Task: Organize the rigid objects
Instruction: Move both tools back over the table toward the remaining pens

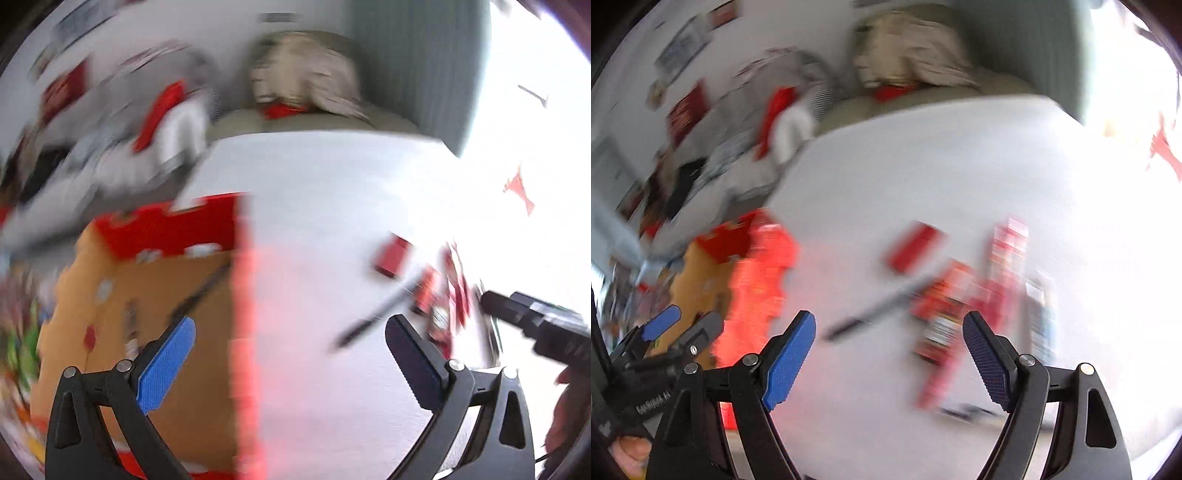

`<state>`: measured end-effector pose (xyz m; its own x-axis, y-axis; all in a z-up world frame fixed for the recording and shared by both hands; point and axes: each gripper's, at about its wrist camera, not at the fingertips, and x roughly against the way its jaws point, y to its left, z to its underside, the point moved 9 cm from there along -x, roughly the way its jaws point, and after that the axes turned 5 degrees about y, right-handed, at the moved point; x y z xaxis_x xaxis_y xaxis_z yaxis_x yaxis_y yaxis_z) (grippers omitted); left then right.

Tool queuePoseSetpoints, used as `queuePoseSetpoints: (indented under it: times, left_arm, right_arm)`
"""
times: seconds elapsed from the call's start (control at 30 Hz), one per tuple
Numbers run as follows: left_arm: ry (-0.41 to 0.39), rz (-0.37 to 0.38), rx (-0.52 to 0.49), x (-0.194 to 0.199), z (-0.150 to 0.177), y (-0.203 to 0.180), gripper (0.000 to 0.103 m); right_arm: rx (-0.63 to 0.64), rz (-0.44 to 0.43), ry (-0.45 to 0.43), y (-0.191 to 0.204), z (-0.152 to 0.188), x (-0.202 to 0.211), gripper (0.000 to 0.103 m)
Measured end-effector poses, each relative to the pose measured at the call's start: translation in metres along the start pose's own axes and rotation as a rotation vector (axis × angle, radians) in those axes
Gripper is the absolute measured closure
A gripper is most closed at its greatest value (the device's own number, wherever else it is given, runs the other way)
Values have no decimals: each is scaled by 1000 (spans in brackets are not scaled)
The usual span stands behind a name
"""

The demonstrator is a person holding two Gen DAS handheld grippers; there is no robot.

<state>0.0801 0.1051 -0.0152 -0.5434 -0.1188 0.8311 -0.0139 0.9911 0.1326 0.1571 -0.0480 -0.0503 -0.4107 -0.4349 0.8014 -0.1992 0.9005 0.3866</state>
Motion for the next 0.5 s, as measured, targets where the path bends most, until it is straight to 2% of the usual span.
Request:
queuePoseSetpoints:
  times: [0.1, 0.17, 0.27, 0.33, 0.37, 0.43, 0.5]
  left_arm:
    - [30, -132, -243, -39, 2, -56, 0]
    - [68, -192, -342, -68, 4, -75, 0]
    - [149, -195, -374, -101, 4, -85, 0]
    - [175, -201, -391, -115, 0, -89, 0]
    - [160, -199, -384, -118, -6, -91, 0]
    - [172, -206, -351, -125, -17, -86, 0]
    - [185, -287, -266, -134, -28, -65, 0]
  right_arm:
    - [-61, 18, -6, -45, 11, 15, 20]
    - [-76, 20, 0, -65, 19, 22, 20]
    - [-92, 16, 8, -90, 28, 27, 20]
    - [-114, 4, 10, -100, 30, 28, 20]
    - [-118, -1, 13, -104, 30, 27, 20]
    - [-115, 4, 19, -110, 30, 22, 20]
    - [-105, 20, 20, -115, 28, 19, 20]
